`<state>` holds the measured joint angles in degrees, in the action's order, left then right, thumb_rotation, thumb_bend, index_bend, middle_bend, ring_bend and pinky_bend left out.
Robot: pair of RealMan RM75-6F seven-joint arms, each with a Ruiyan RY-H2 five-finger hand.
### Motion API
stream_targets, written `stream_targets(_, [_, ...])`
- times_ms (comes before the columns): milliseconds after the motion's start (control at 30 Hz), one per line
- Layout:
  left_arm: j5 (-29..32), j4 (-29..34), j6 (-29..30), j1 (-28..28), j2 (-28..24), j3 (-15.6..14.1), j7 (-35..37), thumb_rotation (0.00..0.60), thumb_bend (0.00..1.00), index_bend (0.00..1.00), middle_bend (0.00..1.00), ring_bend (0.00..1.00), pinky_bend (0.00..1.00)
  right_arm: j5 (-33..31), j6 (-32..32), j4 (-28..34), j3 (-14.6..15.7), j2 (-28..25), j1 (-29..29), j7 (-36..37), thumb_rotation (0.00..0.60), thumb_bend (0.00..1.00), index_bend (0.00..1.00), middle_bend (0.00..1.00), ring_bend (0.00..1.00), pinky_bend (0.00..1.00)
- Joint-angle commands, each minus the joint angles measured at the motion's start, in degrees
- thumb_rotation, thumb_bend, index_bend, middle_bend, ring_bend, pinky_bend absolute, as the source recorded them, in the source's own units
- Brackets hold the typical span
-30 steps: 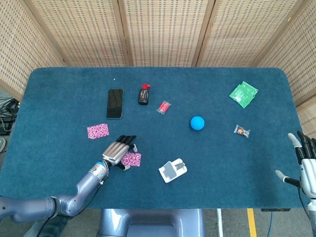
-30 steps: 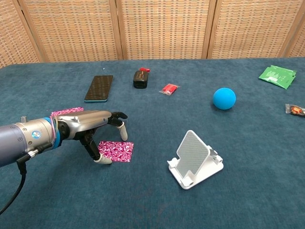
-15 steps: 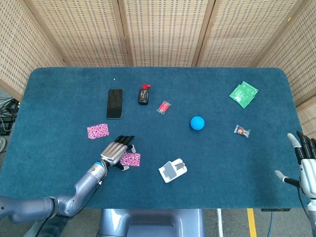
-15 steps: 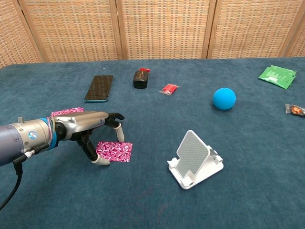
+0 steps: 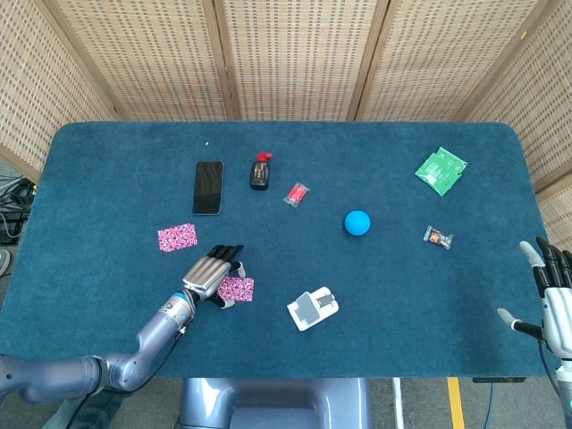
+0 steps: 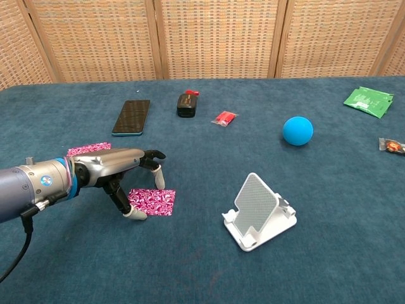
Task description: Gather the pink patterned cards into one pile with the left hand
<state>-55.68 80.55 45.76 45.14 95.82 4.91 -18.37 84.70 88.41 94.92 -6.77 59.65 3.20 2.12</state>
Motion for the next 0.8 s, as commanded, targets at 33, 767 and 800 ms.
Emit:
stream_targets(33, [0.0,0.1,0.1,0.0,0.0,0.0,0.0,0.6,0.24,0.62,0.0,0.0,0.0,0.0,0.0,0.0,0.0,0.0,0.0,0.0,0.6,0.0,0.0,0.0,0.0,0.0])
stream_targets(767, [-1.0,2.7,3.0,-0.9,-3.4,2.6,2.6,0.6,0.24,0.69,0.0,0.0,0.0,0.2,0.1,0.3,0.1,-0.1,0.0,-0.2,0.6,0.0,0.0,0.0,0.0,0.0])
stream_targets(800, [-0.8,2.8,3.3,-1.1,-4.0,3.0,2.8,0.6,0.24,0.69,0.0,0.0,0.0,0.3,0.1,0.3,0.2,-0.1,-0.1,-0.2,0.6,0.0,0.0,0.0,0.0,0.0])
